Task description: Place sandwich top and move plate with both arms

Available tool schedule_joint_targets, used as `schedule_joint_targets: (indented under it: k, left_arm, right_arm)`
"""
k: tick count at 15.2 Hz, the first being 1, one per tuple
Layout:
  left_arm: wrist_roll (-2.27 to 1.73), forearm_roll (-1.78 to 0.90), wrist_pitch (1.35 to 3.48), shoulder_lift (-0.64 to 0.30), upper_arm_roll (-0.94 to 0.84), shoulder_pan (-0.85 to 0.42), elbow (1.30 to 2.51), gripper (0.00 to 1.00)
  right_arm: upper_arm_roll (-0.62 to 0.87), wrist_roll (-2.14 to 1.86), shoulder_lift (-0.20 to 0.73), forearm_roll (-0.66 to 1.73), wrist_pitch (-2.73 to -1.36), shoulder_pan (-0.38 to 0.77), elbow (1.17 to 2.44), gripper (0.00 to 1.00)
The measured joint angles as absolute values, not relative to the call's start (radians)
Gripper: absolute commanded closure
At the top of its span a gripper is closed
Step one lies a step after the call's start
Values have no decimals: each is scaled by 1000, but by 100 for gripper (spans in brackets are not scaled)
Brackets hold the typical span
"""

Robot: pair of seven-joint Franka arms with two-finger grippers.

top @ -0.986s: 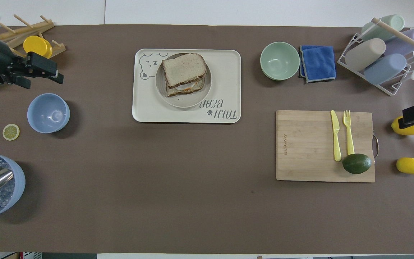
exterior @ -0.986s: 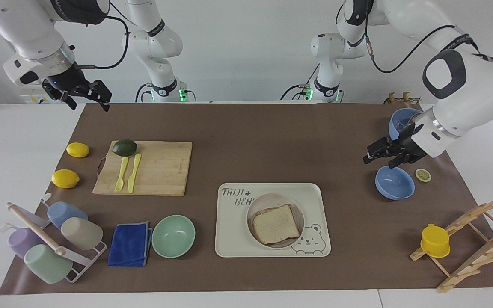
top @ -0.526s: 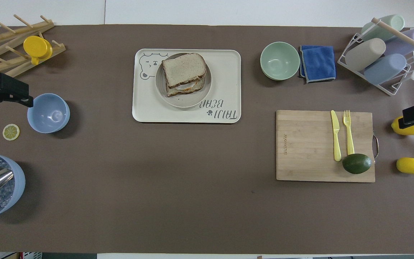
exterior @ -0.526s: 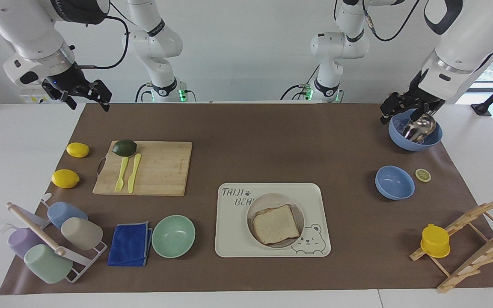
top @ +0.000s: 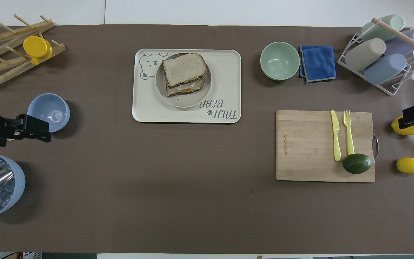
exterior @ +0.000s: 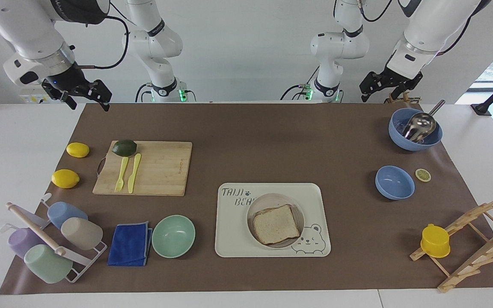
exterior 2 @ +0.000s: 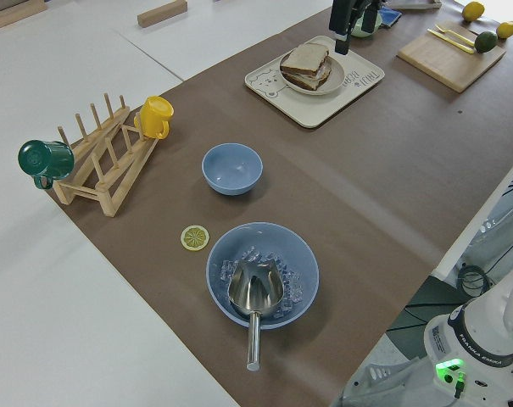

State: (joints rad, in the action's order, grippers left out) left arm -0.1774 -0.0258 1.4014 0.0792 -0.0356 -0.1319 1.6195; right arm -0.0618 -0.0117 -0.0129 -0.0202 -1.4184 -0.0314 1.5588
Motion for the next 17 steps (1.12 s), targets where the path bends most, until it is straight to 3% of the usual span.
schedule_joint_targets:
  k: [8,17]
  left_arm:
    - [-168,-26,1392,51,-43,-118,1539,0]
    - [-146,-27,1395,42,-46,-103,1558,0]
  right_arm:
    - [-62,-12,-13,-20,-1418,-31,1559,0]
    - [-62,-12,-13,-20,-1419,-31,1559,0]
